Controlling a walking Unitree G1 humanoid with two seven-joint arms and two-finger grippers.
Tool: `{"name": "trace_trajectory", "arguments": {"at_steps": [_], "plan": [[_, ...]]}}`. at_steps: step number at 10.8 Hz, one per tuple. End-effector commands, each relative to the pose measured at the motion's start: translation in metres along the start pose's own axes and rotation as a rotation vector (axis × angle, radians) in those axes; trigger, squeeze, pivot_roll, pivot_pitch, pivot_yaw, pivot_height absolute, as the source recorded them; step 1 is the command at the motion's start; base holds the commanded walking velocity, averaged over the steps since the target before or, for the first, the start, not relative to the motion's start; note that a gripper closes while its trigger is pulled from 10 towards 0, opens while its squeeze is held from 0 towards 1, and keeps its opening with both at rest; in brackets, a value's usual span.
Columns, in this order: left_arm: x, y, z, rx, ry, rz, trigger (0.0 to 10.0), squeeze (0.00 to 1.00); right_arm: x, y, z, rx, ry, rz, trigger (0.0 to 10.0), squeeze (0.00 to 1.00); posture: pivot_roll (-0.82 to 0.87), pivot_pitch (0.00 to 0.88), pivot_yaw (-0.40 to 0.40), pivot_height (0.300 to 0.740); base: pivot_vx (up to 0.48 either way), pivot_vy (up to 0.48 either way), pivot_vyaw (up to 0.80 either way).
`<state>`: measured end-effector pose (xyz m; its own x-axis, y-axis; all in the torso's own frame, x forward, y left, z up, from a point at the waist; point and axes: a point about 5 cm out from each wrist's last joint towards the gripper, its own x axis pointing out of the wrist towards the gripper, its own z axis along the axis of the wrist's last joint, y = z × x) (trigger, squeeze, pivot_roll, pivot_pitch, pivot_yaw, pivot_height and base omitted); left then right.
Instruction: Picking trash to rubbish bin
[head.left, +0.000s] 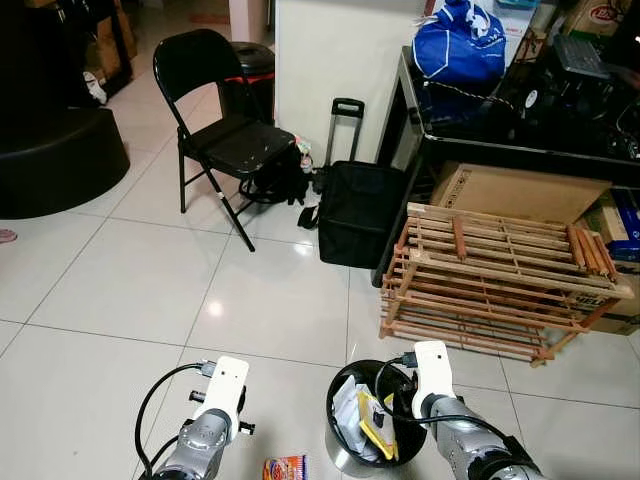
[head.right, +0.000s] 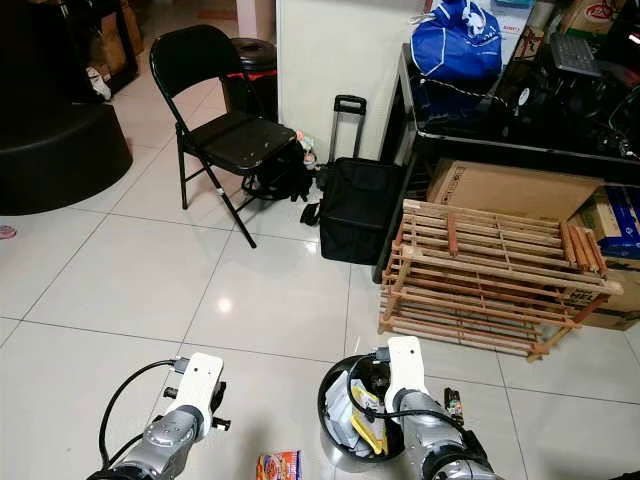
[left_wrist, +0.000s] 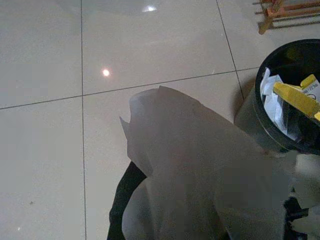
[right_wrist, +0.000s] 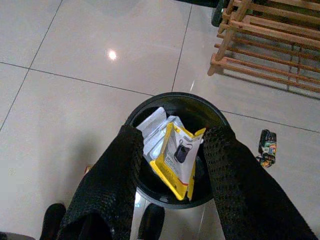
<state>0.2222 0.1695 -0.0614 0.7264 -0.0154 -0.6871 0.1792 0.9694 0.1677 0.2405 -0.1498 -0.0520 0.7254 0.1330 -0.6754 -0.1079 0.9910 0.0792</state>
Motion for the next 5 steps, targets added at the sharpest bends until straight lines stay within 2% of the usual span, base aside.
{"name": "trace_trajectory", "arguments": {"at_steps": [1, 5], "plan": [[0.0009, -0.0036, 0.0023, 0.003, -0.001, -0.014, 10.0, 0.00, -0.0010, -0.0031, -0.0015, 0.004, -0.001, -0.012, 10.0, 0.00, 0.06, 0.000, -0.082, 0.740, 0.000, 0.000, 0.00], [0.0010, -0.0051, 0.0027, 0.000, -0.001, -0.014, 10.0, 0.00, -0.0010, -0.0038, -0.0018, -0.004, 0.003, -0.017, 10.0, 0.00, 0.06, 0.000, -0.084, 0.740, 0.000, 0.000, 0.00]]}}
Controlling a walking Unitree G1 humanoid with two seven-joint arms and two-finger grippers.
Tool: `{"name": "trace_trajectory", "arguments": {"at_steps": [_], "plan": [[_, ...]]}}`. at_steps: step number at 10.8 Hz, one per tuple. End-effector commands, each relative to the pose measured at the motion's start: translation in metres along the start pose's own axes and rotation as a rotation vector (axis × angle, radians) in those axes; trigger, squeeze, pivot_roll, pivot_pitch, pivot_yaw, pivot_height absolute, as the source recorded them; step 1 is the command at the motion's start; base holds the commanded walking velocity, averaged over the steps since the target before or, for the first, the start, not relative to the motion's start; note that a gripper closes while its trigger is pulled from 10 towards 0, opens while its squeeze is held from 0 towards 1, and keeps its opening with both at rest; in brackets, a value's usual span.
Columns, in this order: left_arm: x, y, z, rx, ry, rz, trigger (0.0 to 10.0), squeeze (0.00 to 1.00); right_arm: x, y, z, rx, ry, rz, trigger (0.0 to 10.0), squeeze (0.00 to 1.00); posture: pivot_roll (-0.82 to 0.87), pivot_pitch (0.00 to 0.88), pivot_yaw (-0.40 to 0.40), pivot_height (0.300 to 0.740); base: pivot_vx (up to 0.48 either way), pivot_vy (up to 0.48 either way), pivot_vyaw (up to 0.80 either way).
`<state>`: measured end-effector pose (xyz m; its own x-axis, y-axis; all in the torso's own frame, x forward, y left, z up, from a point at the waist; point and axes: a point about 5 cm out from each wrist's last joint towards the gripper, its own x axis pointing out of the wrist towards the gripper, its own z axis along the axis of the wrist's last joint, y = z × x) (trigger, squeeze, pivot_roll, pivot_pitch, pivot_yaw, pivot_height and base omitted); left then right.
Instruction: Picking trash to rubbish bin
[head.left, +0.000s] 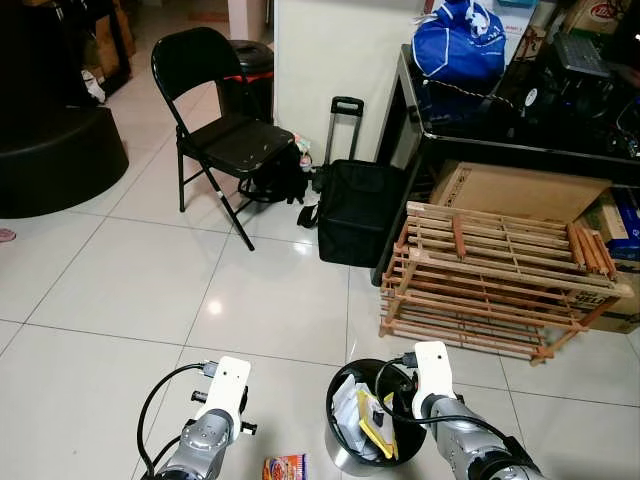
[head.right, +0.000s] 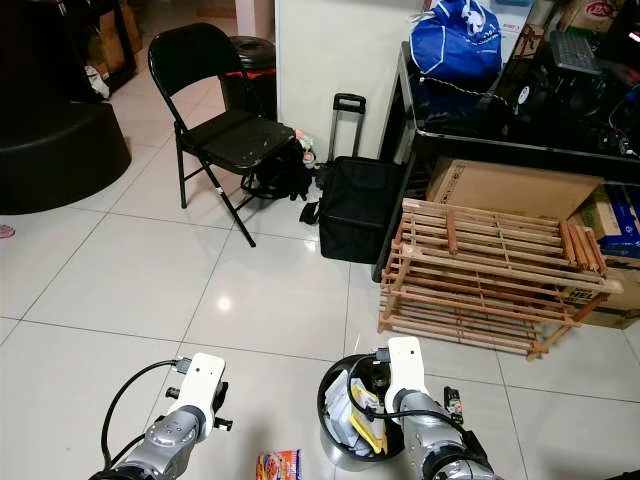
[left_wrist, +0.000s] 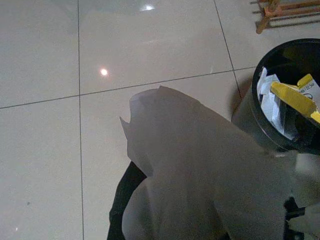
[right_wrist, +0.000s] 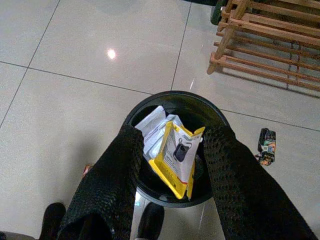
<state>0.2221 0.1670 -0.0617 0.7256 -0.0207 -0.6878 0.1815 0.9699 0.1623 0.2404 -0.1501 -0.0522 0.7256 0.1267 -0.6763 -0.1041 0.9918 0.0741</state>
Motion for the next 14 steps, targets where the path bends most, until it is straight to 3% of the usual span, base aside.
{"name": "trace_trajectory", "arguments": {"at_steps": [1, 8, 12, 14], "plan": [[0.0009, -0.0021, 0.0024, 0.008, -0.001, -0.009, 10.0, 0.00, -0.0010, -0.0035, -0.0021, -0.002, 0.005, -0.013, 10.0, 0.00, 0.06, 0.000, -0.082, 0.740, 0.000, 0.000, 0.00], [0.0021, -0.0011, 0.0068, 0.025, -0.012, -0.008, 10.0, 0.00, -0.0019, -0.0034, -0.0058, 0.004, 0.014, -0.008, 10.0, 0.00, 0.06, 0.000, -0.080, 0.740, 0.000, 0.000, 0.00], [0.0021, -0.0018, 0.0071, 0.045, -0.012, -0.006, 10.0, 0.00, -0.0017, -0.0013, -0.0061, 0.003, 0.013, -0.001, 10.0, 0.00, 0.06, 0.000, -0.081, 0.740, 0.000, -0.309, 0.00], [0.0021, -0.0015, 0.0069, 0.024, -0.012, -0.001, 10.0, 0.00, -0.0016, -0.0012, -0.0056, 0.002, 0.012, -0.002, 10.0, 0.00, 0.06, 0.000, -0.083, 0.740, 0.000, 0.000, 0.00]]}}
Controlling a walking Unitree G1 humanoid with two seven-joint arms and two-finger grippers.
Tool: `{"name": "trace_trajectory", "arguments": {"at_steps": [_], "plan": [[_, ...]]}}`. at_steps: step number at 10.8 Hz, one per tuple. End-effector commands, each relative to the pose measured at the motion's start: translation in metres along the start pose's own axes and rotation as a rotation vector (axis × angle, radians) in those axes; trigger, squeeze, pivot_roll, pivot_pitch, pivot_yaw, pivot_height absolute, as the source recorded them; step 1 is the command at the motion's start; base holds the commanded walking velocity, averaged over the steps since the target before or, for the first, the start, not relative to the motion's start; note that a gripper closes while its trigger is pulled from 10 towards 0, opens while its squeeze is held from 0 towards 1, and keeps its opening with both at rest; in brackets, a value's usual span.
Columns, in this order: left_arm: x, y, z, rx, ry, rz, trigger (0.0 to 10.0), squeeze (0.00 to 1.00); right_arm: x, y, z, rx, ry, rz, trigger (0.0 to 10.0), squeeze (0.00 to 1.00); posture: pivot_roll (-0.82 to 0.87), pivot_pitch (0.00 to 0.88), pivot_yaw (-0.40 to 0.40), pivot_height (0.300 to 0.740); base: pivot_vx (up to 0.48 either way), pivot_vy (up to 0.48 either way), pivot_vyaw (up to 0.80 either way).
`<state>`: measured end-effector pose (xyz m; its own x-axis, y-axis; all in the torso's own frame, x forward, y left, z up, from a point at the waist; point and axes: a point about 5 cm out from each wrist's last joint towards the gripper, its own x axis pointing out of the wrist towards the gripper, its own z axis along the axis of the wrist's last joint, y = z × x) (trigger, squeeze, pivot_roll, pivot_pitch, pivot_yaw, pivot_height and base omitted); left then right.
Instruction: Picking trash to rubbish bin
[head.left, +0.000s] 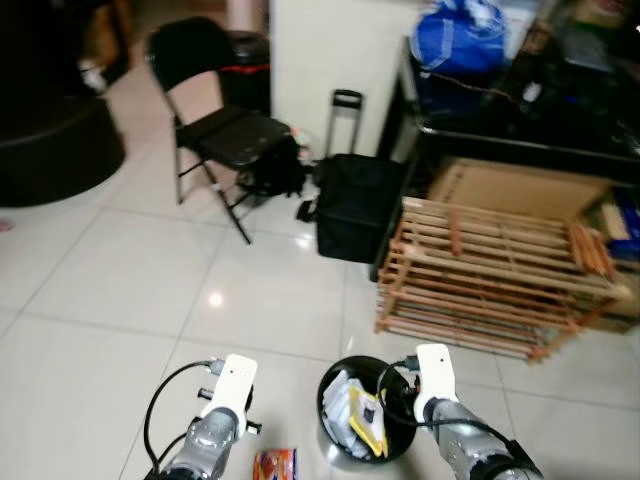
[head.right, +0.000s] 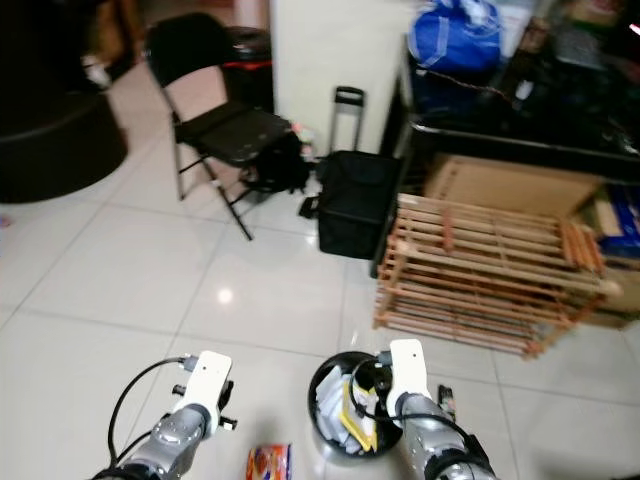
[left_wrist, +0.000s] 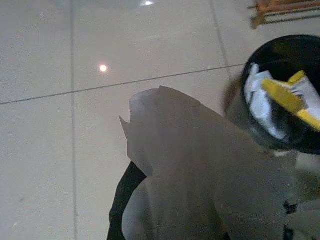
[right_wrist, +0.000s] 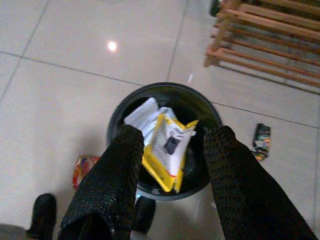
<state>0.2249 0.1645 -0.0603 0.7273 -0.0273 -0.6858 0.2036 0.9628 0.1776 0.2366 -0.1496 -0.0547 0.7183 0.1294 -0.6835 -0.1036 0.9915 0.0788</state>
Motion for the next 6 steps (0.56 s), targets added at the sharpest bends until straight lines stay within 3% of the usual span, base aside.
{"name": "trace_trajectory", "arguments": {"at_steps": [1, 3, 6], "plan": [[0.0010, 0.0004, 0.0034, -0.003, -0.007, 0.005, 10.0, 0.00, -0.0007, -0.0021, -0.0014, -0.001, 0.002, -0.006, 10.0, 0.00, 0.06, 0.000, -0.083, 0.740, 0.000, 0.000, 0.00], [0.0012, 0.0007, 0.0045, 0.019, -0.011, 0.005, 10.0, 0.00, -0.0008, -0.0022, -0.0017, -0.001, 0.004, -0.005, 10.0, 0.00, 0.06, 0.000, -0.083, 0.740, 0.000, 0.000, 0.00], [0.0013, 0.0010, 0.0047, 0.025, -0.012, 0.009, 10.0, 0.00, -0.0007, -0.0008, -0.0023, -0.001, 0.005, 0.000, 10.0, 0.00, 0.06, 0.000, -0.079, 0.740, 0.000, -0.480, 0.00]]}}
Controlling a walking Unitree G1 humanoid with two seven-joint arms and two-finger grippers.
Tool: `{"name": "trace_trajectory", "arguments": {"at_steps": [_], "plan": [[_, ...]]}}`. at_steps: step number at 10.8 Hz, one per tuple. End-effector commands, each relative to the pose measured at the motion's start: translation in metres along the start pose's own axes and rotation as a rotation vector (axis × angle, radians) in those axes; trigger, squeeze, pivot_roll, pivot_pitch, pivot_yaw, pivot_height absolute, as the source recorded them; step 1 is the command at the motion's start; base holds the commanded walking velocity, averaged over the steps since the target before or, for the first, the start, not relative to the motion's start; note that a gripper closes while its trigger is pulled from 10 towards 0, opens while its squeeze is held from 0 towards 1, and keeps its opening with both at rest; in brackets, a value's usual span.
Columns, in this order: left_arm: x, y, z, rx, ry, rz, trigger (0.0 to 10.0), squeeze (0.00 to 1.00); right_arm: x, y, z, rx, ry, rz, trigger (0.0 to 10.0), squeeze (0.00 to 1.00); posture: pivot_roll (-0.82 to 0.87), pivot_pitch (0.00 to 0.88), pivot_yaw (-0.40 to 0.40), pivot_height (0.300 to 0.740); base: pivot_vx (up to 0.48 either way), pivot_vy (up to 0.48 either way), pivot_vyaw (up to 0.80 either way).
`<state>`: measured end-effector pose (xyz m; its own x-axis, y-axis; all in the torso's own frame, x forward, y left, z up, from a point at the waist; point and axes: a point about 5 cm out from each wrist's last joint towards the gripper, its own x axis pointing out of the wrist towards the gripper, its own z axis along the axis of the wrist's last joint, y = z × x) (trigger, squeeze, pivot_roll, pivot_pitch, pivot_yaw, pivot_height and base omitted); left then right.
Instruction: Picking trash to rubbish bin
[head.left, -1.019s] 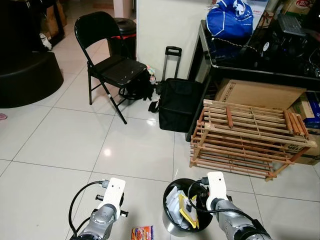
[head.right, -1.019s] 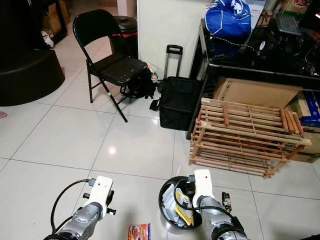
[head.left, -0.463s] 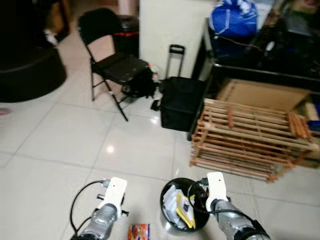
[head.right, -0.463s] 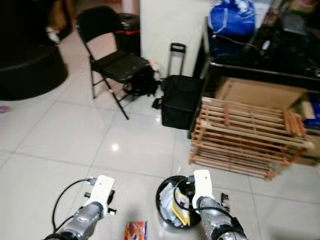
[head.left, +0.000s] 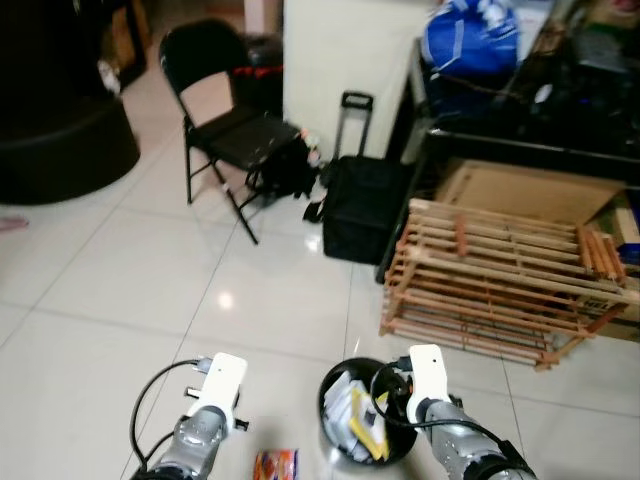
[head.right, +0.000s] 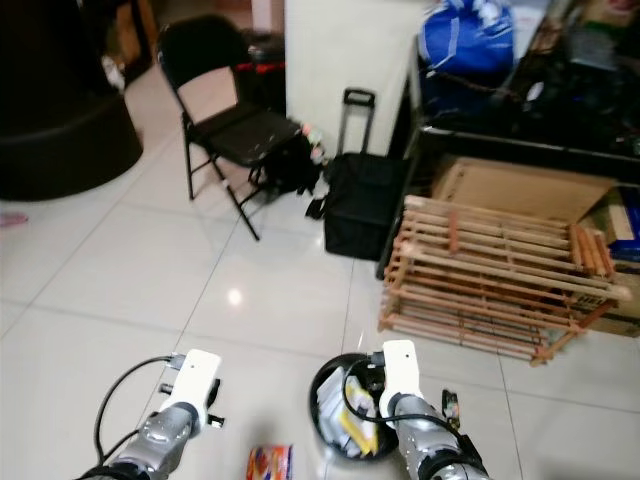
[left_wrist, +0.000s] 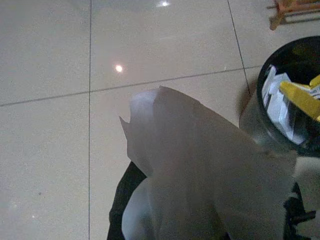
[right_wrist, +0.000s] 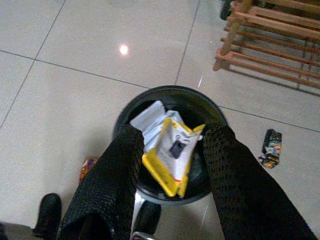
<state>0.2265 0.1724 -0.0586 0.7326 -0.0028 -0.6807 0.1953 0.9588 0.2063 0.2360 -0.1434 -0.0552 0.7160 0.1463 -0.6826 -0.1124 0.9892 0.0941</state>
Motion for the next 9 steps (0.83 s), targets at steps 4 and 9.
{"name": "trace_trajectory", "arguments": {"at_steps": [4, 9], "plan": [[0.0018, -0.0049, 0.0067, 0.008, -0.017, -0.011, 10.0, 0.00, -0.0015, -0.0078, -0.0007, -0.004, 0.001, -0.022, 10.0, 0.00, 0.06, 0.000, -0.078, 0.740, 0.000, -0.480, 0.00], [0.0019, -0.0058, 0.0069, -0.002, -0.016, -0.016, 10.0, 0.00, -0.0017, -0.0070, -0.0023, -0.001, 0.004, -0.022, 10.0, 0.00, 0.06, 0.000, -0.078, 0.740, 0.000, -0.118, 0.00]]}}
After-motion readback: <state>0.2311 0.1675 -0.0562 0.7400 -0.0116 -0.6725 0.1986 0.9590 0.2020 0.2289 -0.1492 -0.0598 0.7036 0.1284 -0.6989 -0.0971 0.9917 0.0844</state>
